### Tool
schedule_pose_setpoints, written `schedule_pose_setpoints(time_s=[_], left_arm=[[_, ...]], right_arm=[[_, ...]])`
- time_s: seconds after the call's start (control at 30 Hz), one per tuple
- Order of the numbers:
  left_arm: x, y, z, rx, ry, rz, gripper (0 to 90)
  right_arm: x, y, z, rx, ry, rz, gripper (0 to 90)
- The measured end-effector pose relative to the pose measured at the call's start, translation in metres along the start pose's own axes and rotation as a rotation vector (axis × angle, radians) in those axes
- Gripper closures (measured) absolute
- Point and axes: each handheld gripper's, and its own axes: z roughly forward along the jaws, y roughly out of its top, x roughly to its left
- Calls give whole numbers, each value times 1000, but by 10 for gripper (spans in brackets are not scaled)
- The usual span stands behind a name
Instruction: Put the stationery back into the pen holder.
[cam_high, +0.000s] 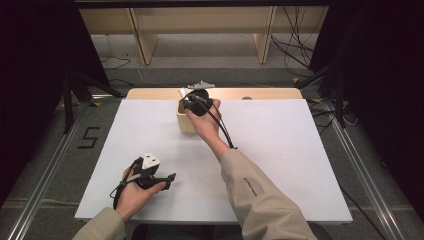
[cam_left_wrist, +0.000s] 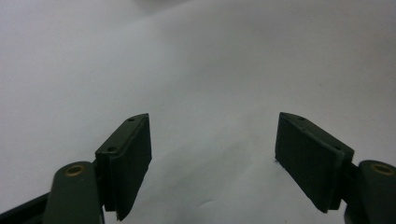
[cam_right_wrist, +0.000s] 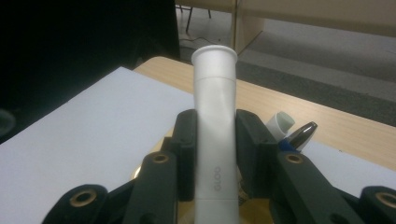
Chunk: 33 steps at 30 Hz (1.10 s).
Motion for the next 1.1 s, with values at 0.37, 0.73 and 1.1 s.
schedule_pose_setpoints(time_s=[0.37, 0.73, 1.1], left_arm=[[0, 0, 0, 4, -4, 8, 268], [0, 0, 0, 6, -4, 9, 268], [-1, 0, 1, 5, -3, 8, 268]], right_arm=[[0, -1, 3, 0, -4, 0, 707], [1, -3, 6, 10, -3, -7, 707], [2, -5, 8, 19, -1, -12, 709]])
